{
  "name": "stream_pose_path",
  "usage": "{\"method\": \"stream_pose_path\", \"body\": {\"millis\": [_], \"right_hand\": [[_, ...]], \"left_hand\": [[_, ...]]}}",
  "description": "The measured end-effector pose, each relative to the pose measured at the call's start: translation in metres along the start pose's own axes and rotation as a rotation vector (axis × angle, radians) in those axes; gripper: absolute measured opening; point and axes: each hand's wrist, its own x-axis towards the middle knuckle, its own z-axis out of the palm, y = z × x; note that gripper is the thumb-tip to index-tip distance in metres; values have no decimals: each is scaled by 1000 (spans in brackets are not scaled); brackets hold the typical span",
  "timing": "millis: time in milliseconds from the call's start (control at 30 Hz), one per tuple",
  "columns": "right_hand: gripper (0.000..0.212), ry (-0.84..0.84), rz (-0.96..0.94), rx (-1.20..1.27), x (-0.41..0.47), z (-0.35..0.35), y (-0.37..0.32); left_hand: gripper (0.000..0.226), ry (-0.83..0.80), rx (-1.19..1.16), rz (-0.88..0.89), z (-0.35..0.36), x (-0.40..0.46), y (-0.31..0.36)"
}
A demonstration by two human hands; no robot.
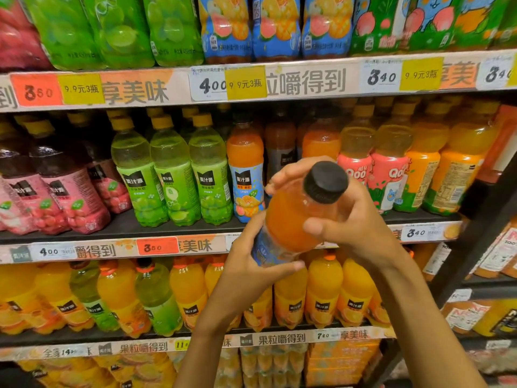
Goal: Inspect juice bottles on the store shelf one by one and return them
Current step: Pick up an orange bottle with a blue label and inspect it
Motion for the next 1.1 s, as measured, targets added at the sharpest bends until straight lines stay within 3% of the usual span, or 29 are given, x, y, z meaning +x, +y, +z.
{"method": "stream_pose_path", "body": {"millis": [100,167,267,367,467,567,633,700,767,833,900,1000,1100], "right_hand": [[59,30,98,223,4,1,3],[37,119,125,273,6,4,7],[19,332,142,213,9,8,9],[13,452,154,197,14,10,8],[20,390,160,200,20,3,4],[25,287,161,206,25,-5,5],[48,191,221,356,25,-5,12],[56,145,248,518,24,-3,18],[47,217,252,508,24,-4,20],[31,346,279,396,24,-6,20],[19,447,294,257,25,-6,20],[12,452,314,187,27,-3,19],[21,369,363,271,29,-8,15]], "left_hand": [[68,-102,-33,-27,-4,-5,3],[70,-104,-78,-46,-2,-7,1],[72,0,-156,-90,2,-6,-4],[56,101,-137,-84,6,-4,-8],[46,127,-174,-95,11,-6,-6],[78,90,-333,-302,13,-14,-5],[99,98,-391,-434,10,-17,-6],[109,81,-433,-469,13,-17,-8],[89,74,-410,-457,15,-16,-4],[53,91,-298,-389,14,-12,-3],[37,82,-218,-320,17,-9,-1],[37,127,-148,-260,30,-6,3],[56,158,-324,-338,35,-8,1]]}}
